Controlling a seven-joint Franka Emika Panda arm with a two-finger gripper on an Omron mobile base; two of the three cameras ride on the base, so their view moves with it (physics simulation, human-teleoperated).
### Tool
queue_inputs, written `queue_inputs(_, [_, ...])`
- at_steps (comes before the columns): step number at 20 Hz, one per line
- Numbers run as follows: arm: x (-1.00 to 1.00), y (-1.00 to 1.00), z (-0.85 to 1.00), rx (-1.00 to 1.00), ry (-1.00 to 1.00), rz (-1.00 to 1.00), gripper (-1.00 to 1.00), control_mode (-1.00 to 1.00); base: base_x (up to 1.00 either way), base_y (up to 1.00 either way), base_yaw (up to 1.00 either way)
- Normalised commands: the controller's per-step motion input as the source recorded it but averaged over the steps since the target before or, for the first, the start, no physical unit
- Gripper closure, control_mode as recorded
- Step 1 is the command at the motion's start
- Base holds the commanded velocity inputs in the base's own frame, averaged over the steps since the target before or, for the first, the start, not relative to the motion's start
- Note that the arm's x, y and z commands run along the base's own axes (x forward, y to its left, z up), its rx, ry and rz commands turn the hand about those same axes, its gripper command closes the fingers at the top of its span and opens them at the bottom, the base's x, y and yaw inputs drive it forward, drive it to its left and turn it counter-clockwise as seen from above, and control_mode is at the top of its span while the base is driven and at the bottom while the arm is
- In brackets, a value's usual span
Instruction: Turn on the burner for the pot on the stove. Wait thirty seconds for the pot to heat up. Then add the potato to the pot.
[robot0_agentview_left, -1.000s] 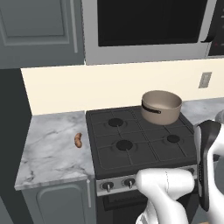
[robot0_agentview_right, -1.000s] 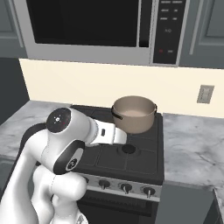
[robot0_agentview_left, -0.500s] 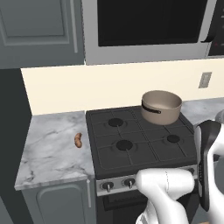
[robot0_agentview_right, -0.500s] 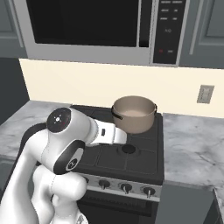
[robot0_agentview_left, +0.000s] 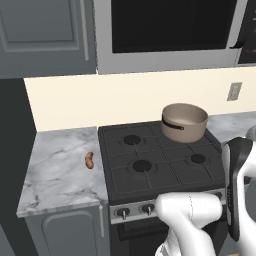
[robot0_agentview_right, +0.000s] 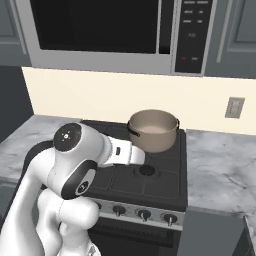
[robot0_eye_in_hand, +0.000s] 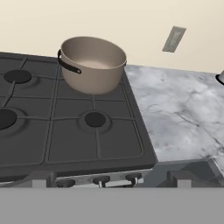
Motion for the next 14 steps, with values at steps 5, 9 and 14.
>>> queue_inputs(5, [0.00, 0.00, 0.00, 0.00, 0.00, 0.00, -1.00, -1.00, 0.00, 0.00, 0.00])
queue_inputs(9, [0.00, 0.00, 0.00, 0.00, 0.00, 0.00, -1.00, -1.00, 0.00, 0.00, 0.00])
queue_inputs(14, [0.00, 0.00, 0.00, 0.00, 0.00, 0.00, -1.00, -1.00, 0.00, 0.00, 0.00])
